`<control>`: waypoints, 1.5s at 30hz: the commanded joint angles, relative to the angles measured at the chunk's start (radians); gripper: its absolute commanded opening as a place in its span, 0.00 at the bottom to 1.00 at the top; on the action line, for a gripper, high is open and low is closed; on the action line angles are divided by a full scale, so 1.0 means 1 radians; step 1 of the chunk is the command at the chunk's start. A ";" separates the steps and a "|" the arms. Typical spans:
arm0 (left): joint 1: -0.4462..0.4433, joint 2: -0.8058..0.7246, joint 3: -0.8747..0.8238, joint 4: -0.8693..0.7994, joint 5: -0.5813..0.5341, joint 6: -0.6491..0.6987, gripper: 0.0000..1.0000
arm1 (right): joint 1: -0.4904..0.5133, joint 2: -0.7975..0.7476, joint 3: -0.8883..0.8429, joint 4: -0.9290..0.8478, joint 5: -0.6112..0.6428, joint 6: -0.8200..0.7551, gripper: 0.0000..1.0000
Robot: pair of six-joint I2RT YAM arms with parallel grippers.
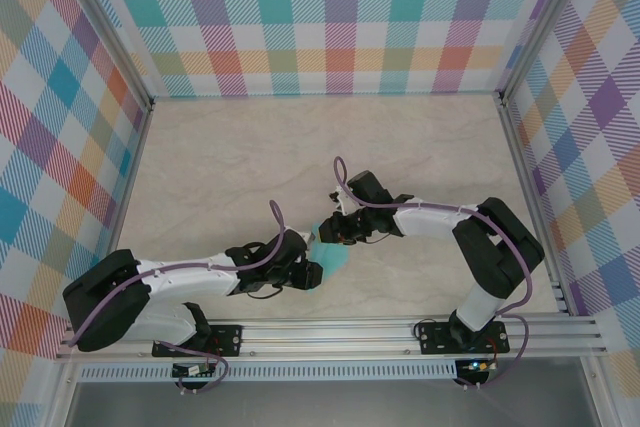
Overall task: Fold a paper plane with a square sheet of paper (pick it up from the middle)
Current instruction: Fourth fold the wing at the center of the table.
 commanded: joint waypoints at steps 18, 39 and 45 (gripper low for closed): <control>-0.162 0.121 0.133 -0.169 -0.342 0.008 0.32 | 0.006 0.020 0.037 -0.026 -0.018 -0.007 0.25; -0.190 0.135 0.129 -0.151 -0.362 -0.008 0.13 | 0.006 0.023 0.043 -0.041 -0.018 -0.013 0.25; -0.183 0.129 0.104 -0.101 -0.312 -0.002 0.10 | 0.006 0.023 0.036 -0.042 -0.018 -0.014 0.26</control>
